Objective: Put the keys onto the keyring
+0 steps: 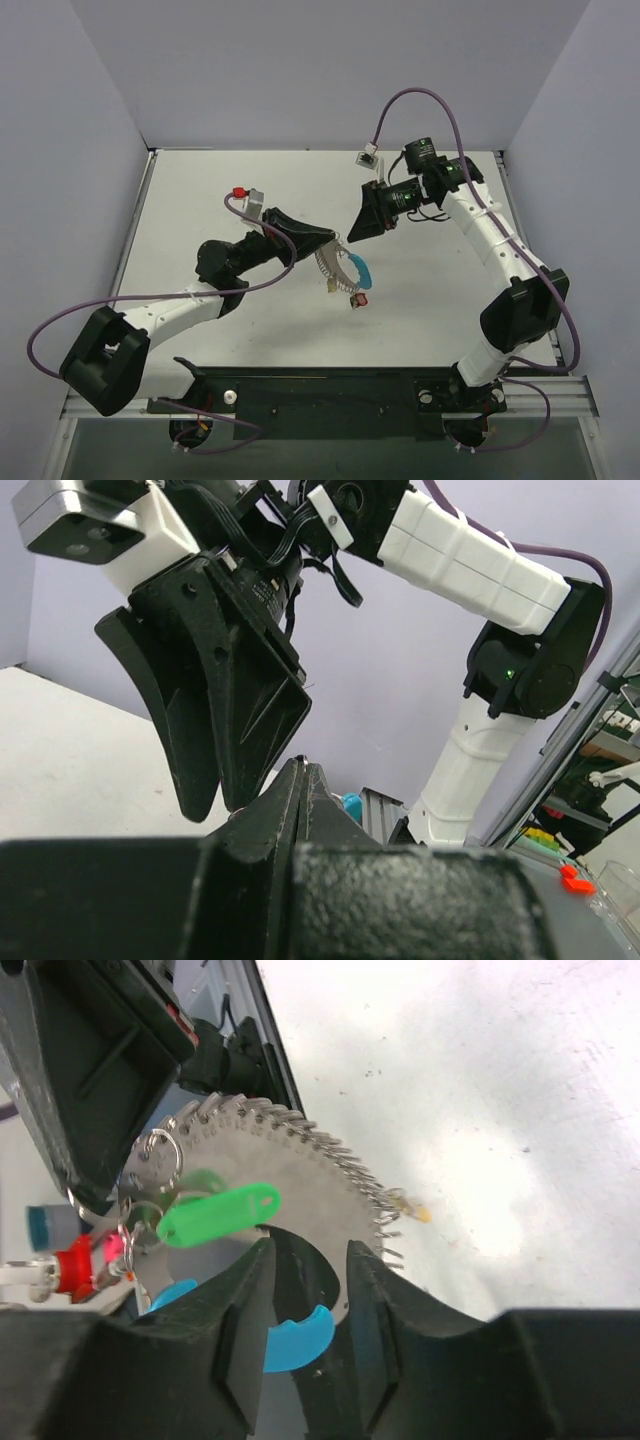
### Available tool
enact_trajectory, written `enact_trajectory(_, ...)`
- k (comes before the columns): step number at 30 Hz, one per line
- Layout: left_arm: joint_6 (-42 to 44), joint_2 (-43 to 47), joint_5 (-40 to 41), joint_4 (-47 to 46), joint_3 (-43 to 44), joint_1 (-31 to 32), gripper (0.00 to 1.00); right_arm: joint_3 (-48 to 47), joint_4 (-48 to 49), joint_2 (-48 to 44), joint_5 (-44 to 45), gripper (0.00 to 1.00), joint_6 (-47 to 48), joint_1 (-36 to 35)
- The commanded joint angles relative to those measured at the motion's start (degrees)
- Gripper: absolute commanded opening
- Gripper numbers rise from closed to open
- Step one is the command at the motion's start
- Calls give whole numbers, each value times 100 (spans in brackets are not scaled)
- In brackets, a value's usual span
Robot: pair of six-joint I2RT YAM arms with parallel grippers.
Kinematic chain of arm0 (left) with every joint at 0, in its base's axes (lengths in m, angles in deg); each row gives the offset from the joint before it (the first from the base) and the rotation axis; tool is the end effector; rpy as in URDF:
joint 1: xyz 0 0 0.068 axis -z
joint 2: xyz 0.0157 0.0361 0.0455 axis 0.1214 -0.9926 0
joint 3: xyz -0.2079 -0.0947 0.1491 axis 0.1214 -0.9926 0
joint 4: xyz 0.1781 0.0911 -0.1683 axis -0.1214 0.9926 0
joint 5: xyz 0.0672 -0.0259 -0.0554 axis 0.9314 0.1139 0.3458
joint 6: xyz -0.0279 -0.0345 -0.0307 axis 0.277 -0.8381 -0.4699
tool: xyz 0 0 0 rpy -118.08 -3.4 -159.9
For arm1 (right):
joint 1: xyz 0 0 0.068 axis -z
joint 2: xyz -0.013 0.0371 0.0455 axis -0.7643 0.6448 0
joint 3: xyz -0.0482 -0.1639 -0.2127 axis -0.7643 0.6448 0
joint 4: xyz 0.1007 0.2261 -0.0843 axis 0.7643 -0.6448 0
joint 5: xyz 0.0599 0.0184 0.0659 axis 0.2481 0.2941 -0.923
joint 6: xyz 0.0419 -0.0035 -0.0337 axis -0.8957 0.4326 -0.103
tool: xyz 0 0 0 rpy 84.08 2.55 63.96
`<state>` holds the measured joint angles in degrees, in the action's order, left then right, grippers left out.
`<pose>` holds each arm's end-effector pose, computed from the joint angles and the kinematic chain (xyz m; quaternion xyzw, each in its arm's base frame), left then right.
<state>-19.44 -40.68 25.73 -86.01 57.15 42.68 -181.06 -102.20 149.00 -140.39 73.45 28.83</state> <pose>0.2050 -0.1719 0.3163 0.2146 0.4801 -0.6570 0.5402 0.3156 0.1560 0.3659 -0.3861 0.7081 0.5384 0.2441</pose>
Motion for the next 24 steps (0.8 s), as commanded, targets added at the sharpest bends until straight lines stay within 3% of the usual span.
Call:
enact_trajectory(1,283,299,-374,-1666,3,-46,0,-330,-801,-487,271,34,1036,54)
enact_trajectory(11,1109,467,-788,-761,-15,-46,0,-891,-2207,-460,42,45,3163,-297)
enact_trajectory(17,1242,458,-867,-505,11,-46,0,-1270,-3395,-311,105,48,5377,-720)
enact_trajectory(24,1093,397,-771,-707,-59,-11,0,-1499,-3291,-170,105,48,5327,-851)
